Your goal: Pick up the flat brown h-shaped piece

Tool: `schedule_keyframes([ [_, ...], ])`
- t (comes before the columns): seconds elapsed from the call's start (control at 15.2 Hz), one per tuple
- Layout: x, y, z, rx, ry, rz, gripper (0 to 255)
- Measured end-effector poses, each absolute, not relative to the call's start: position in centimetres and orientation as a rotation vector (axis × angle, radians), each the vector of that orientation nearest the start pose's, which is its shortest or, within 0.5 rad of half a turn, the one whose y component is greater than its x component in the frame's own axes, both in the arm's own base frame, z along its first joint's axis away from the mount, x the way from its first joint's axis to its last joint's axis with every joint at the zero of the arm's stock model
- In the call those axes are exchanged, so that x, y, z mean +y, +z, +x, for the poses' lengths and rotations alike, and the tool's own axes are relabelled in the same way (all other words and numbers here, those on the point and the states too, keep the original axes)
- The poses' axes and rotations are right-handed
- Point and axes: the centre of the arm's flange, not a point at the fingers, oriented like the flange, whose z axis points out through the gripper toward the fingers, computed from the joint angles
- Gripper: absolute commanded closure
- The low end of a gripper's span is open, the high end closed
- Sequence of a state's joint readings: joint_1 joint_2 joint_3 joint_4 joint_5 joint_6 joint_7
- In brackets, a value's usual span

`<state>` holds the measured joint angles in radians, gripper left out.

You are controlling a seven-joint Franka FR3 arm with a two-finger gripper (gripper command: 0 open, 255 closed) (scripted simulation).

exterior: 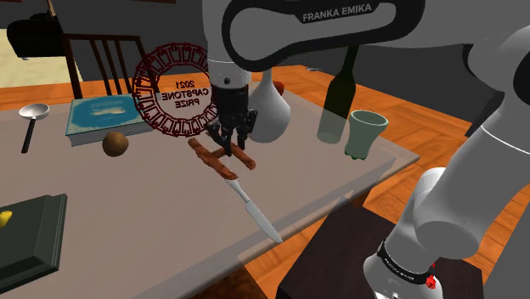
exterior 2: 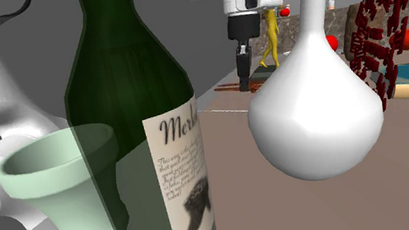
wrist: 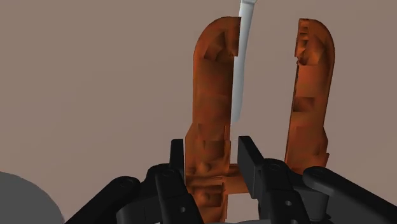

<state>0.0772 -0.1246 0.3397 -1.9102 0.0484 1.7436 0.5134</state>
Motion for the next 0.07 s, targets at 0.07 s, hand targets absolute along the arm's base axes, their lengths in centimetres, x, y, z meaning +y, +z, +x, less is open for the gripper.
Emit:
schedule_keyframes([
  [0.07,22.13,54.46,47.17,0.173,0.073,-3.153,255],
])
